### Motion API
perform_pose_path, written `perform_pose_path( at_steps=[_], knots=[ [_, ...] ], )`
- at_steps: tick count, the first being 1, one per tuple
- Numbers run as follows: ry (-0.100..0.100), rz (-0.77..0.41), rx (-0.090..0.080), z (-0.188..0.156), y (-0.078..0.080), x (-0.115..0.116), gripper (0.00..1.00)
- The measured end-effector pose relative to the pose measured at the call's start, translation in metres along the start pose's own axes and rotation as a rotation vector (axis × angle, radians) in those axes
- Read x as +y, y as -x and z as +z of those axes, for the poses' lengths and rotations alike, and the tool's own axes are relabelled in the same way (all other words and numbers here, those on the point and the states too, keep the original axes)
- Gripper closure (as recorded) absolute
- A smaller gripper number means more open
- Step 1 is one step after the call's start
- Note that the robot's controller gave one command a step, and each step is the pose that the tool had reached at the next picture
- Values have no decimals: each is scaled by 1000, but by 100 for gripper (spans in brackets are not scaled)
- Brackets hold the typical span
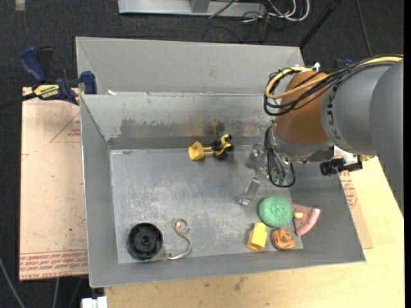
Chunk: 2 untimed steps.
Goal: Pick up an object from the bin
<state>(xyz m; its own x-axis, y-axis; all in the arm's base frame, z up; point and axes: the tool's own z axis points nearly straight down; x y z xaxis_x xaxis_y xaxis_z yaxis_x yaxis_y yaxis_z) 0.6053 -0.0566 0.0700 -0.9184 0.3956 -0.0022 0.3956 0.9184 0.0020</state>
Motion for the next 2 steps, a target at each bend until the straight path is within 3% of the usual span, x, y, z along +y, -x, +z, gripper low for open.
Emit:
perform_pose_path(
  at_steps=[1,2],
  knots=[
    [0,0,0,0,0,0,0],
    [1,-188,1,-2,-11,-17,0]
  ],
)
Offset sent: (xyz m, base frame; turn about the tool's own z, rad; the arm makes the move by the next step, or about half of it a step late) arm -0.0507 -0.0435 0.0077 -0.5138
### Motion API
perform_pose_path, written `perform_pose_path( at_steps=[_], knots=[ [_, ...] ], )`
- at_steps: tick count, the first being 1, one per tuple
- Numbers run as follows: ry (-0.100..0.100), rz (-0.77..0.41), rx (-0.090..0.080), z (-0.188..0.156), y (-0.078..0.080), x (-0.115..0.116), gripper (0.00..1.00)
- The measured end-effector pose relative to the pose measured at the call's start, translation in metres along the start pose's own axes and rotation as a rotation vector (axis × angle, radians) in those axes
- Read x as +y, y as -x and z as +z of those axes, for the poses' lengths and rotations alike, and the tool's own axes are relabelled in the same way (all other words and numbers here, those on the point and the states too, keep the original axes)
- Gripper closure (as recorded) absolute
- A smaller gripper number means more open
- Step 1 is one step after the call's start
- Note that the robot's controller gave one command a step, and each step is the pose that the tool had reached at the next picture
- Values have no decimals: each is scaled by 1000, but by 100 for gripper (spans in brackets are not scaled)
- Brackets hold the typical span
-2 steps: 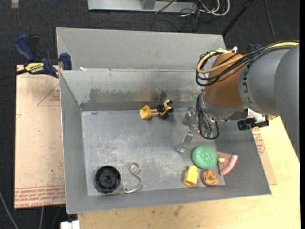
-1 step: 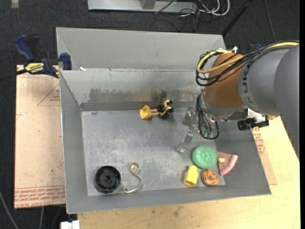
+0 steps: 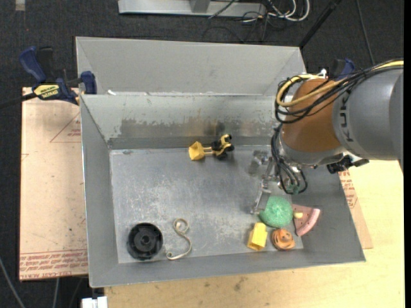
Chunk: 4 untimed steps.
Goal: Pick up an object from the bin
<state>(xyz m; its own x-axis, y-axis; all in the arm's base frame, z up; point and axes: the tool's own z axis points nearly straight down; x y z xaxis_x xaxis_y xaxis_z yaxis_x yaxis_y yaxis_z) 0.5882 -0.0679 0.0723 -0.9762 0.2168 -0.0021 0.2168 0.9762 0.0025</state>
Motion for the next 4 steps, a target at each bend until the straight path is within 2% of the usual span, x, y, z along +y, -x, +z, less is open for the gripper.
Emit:
perform_pose_path(
  at_steps=[1,2,3,4],
  knots=[
    [-1,-180,1,0,-8,-29,0],
    [-1,20,1,-1,-13,-50,0],
    [0,-202,-14,-1,-45,-75,0],
    [9,-479,4,1,-34,-89,100]
  ],
)
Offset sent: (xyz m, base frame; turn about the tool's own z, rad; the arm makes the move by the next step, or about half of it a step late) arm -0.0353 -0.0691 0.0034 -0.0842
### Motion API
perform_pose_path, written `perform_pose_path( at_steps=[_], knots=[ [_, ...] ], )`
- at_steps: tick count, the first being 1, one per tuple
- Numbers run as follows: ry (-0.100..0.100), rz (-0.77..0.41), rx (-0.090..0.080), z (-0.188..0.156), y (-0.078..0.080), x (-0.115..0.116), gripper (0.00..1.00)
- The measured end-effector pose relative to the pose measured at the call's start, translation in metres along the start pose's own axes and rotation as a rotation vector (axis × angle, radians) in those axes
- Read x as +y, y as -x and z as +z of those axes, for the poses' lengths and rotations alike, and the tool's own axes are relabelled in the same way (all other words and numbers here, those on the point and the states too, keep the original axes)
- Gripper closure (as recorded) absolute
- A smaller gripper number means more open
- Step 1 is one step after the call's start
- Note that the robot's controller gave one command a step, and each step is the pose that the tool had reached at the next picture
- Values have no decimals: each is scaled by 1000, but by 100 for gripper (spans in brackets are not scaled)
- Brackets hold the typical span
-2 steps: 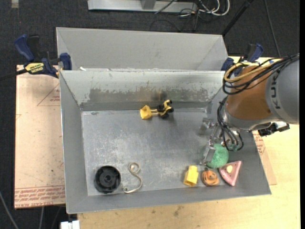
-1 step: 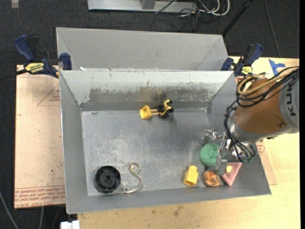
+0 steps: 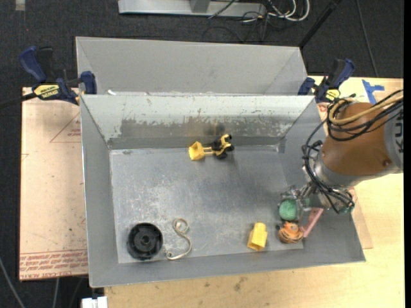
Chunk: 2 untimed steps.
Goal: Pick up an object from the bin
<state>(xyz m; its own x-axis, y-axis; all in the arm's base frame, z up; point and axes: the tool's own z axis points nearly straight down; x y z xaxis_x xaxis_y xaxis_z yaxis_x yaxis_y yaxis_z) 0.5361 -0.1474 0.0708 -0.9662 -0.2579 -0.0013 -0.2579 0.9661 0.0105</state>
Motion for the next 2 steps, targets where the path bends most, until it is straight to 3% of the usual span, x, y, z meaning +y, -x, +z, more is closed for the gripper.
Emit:
perform_pose_path(
  at_steps=[1,2],
  knots=[
    [0,0,0,0,0,0,100],
    [-11,20,-3,-121,-6,-2,100]
  ],
)
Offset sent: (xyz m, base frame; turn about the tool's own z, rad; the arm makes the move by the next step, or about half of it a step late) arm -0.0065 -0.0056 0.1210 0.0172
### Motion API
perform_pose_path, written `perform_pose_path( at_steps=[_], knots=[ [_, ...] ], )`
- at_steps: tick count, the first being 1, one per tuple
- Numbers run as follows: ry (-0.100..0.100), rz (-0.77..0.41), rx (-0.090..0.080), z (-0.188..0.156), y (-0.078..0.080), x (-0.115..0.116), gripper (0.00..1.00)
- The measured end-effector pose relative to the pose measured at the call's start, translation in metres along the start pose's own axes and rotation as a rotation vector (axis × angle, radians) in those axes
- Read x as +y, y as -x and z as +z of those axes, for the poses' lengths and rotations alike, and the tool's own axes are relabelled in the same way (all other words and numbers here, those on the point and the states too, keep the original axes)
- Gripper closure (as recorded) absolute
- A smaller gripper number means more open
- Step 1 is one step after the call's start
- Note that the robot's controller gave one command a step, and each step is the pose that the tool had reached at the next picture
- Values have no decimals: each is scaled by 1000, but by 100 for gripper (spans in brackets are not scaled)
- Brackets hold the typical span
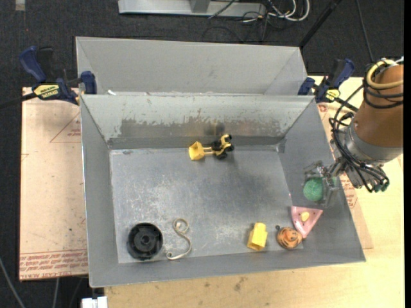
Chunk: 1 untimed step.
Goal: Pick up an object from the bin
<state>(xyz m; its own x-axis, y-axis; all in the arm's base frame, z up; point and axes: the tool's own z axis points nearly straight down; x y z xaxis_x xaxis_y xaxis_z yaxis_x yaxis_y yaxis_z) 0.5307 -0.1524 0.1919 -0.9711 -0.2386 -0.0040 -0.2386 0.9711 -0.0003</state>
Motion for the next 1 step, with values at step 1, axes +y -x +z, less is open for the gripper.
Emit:
perform_pose_path(
  at_steps=[1],
  knots=[
    [0,0,0,0,0,0,100]
  ],
)
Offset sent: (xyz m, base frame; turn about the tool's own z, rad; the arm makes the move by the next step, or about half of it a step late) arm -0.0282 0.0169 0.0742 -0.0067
